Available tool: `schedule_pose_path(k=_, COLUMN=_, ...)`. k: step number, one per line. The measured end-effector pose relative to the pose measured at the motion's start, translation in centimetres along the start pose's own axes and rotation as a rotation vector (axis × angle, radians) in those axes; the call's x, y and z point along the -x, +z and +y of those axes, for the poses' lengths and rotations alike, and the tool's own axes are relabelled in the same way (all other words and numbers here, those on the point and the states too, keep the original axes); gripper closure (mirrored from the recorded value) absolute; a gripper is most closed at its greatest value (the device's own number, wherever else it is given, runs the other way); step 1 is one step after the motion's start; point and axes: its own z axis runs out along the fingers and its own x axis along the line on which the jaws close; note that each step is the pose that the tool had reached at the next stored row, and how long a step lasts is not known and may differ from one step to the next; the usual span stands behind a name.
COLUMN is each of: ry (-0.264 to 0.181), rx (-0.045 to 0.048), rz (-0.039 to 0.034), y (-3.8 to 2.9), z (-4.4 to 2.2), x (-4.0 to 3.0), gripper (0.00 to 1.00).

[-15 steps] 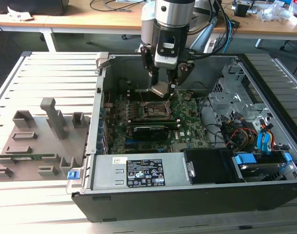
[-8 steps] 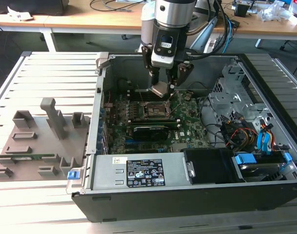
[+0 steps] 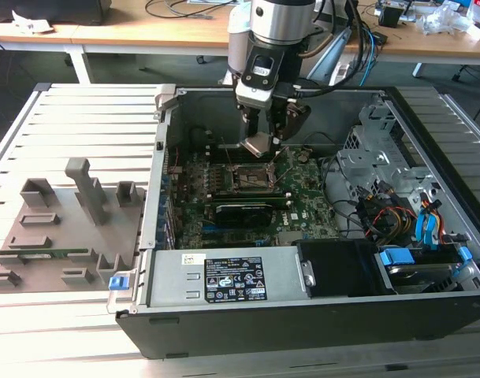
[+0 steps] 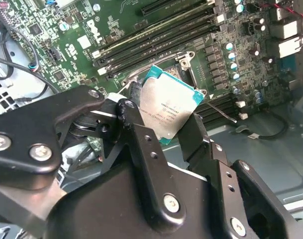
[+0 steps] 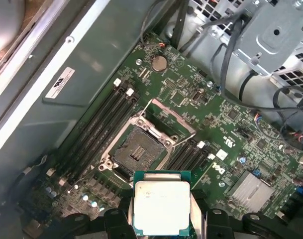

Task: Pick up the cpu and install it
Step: 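Place the cpu into insertion slot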

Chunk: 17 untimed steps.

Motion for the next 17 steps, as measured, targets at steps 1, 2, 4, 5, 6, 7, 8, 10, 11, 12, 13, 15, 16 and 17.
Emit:
schedule_pose_path(k=1, ry=0.009, rx=-0.0006, rz=-0.0003, y=0.0, z=0.0, x=0.0, gripper=0.46)
schedule_pose_path(k=2, ry=0.016, rx=-0.0011, rz=-0.0006, y=0.0, z=0.0, x=0.0, gripper=0.46)
schedule_pose_path(k=4, ry=0.039, rx=-0.0024, rz=-0.0014, y=0.0, z=0.0, x=0.0, gripper=0.46)
schedule_pose_path(k=5, ry=0.045, rx=-0.0027, rz=-0.0014, y=0.0, z=0.0, x=0.0, gripper=0.46)
schedule_pose_path(k=6, ry=0.051, rx=-0.003, rz=-0.0015, y=0.0, z=0.0, x=0.0, gripper=0.46)
schedule_pose_path(k=7, ry=0.061, rx=-0.0036, rz=-0.0017, y=0.0, z=0.0, x=0.0, gripper=0.46)
schedule_pose_path(k=8, ry=0.072, rx=-0.0042, rz=-0.0019, y=0.0, z=0.0, x=0.0, gripper=0.46)
schedule_pose_path(k=10, ry=0.103, rx=-0.0057, rz=-0.0024, y=0.01, z=0.0, x=0.0, gripper=0.46)
schedule_pose_path(k=11, ry=0.114, rx=-0.0062, rz=-0.0024, y=0.01, z=0.0, x=0.0, gripper=0.46)
schedule_pose_path(k=12, ry=0.119, rx=-0.0064, rz=-0.0025, y=0.01, z=0.0, x=0.0, gripper=0.46)
schedule_pose_path(k=13, ry=0.126, rx=-0.0067, rz=-0.0025, y=0.01, z=0.0, x=0.0, gripper=0.46)
schedule_pose_path(k=15, ry=0.15, rx=-0.0078, rz=-0.0028, y=0.01, z=0.0, x=0.0, gripper=0.46)
schedule_pose_path(k=16, ry=0.159, rx=-0.0083, rz=-0.0029, y=0.01, z=0.0, x=0.0, gripper=0.46)
schedule_pose_path(k=17, ry=0.174, rx=-0.009, rz=-0.0031, y=0.01, z=0.0, x=0.0, gripper=0.46)
